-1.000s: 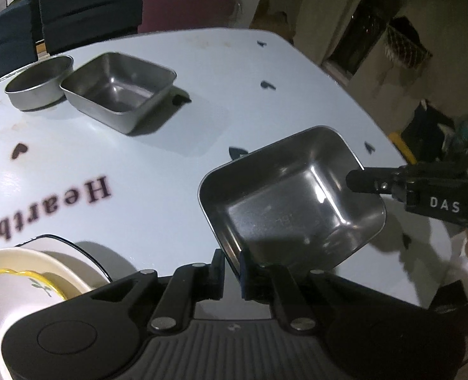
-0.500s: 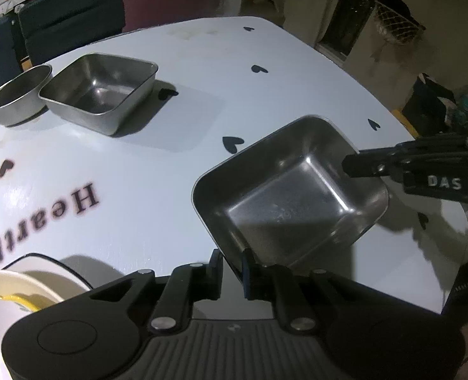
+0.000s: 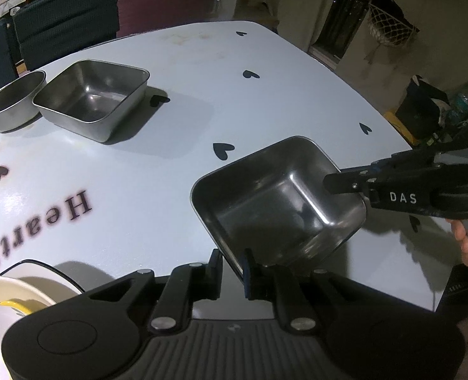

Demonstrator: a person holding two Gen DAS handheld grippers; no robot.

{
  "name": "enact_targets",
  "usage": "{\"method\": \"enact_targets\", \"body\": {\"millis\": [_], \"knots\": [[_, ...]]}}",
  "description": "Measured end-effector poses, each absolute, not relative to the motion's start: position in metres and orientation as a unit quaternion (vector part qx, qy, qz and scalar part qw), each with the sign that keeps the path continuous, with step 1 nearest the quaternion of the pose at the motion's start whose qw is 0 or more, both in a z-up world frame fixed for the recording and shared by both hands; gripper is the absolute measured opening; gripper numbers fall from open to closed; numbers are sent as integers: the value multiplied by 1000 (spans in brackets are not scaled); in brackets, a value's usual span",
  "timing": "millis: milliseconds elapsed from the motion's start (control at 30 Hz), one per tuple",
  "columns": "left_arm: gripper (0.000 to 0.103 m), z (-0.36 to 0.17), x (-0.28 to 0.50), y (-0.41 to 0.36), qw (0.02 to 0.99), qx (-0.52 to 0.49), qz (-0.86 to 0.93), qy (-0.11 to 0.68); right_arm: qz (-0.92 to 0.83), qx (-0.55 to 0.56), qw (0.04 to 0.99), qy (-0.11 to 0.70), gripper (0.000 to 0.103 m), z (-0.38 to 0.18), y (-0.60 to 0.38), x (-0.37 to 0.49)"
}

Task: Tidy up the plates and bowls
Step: 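Lower the square tray beside the bowl stack and open both grippers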

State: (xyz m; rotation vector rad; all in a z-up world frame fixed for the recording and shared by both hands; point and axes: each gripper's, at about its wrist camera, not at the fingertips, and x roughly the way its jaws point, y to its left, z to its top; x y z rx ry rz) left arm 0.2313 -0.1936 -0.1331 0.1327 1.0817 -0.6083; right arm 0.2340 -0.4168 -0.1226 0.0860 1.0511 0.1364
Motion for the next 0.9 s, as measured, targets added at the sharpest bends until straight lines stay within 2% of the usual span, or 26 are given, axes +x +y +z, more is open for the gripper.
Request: {"method": "enact_targets", "body": {"millis": [467, 500, 633, 667, 700, 833, 900], "knots": [[17, -131, 231, -192, 811, 56, -284, 508, 76, 51, 862, 498, 8, -135, -420, 237], [23, -131, 232, -192, 811, 58, -283, 509, 77, 54, 862, 499, 10, -135, -420, 237], [31, -130, 232, -191, 811, 54, -281, 510, 79, 52, 861, 499, 14, -132, -420, 234], [36, -129, 232, -190, 811, 52, -281, 510, 80, 51, 862, 499, 16, -132, -420, 234], [43, -129, 232, -189, 812, 51, -281, 509, 81, 52, 862, 497, 20, -131, -420, 233], [56, -125, 232, -186, 816, 50, -277, 505, 73, 52, 865, 495, 37, -128, -423, 231], [67, -122, 233, -184, 819, 46, -273, 502, 70, 53, 865, 494, 46, -127, -426, 229]]}}
